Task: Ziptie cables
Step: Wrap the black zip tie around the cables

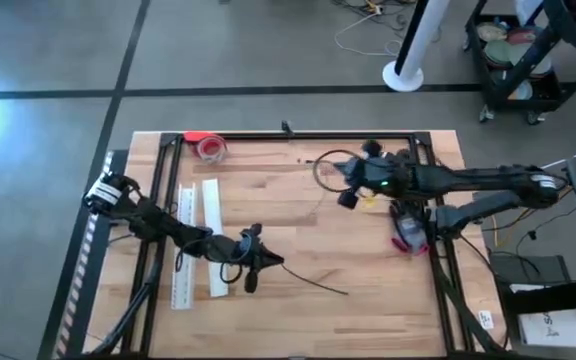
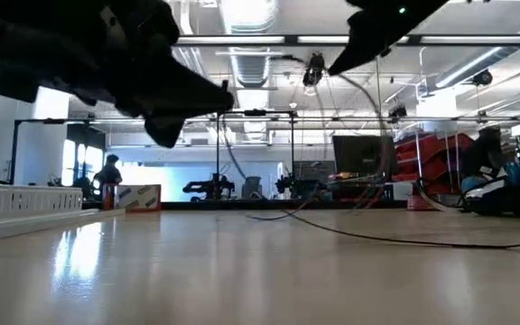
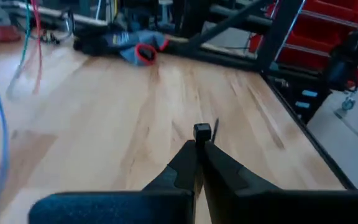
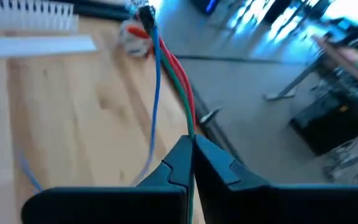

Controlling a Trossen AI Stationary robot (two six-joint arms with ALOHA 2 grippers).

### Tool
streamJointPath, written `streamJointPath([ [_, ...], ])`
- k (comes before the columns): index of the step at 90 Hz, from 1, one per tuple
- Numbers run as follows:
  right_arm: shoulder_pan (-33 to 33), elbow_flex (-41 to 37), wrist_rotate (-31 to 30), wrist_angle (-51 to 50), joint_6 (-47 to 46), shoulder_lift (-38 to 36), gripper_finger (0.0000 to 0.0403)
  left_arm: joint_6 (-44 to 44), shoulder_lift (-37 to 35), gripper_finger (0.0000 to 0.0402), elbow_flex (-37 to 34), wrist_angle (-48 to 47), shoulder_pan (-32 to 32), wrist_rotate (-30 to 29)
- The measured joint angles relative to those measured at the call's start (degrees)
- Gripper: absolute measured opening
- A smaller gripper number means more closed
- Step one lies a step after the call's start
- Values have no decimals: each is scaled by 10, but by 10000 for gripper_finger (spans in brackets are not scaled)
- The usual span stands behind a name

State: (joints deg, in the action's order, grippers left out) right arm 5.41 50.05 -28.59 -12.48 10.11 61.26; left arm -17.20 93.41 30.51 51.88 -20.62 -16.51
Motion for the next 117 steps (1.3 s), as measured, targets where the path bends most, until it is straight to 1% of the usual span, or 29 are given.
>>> streamJointPath([
  [9, 0, -15, 0, 19, 23, -51, 0, 19, 0, 0, 14, 1, 10, 0],
  [26, 0, -19, 0, 11, 150, -119, 0, 26, 0, 0, 29, 0, 33, 9],
  [39, -1, -16, 3, 7, 221, -175, 0, 23, 0, 0, 33, -1, 42, 10],
  [44, -1, -15, 29, 2, 230, -187, 0, 21, 0, 0, 33, -1, 43, 10],
  [52, -1, -15, 92, -25, 227, -192, 0, 20, 0, 0, 32, -1, 43, 10],
  [64, -2, -20, 186, -57, 203, -157, 0, 18, 0, 0, 28, -1, 43, 12],
  [73, -7, -31, 241, -59, 181, -107, 0, 16, 0, 0, 21, -2, 43, 15],
  [82, -29, -34, 285, -56, 180, -47, 0, 7, 0, 0, 14, -2, 43, 16],
  [92, -71, -35, 291, -41, 194, 17, 0, -2, 0, 0, 7, -2, 43, 16],
  [102, -116, -35, 293, 11, 213, 69, 0, -14, 0, 0, 4, -8, 47, 16],
  [117, -174, -34, 307, 97, 287, 145, 0, -31, 0, 0, 3, -20, 54, 16],
])
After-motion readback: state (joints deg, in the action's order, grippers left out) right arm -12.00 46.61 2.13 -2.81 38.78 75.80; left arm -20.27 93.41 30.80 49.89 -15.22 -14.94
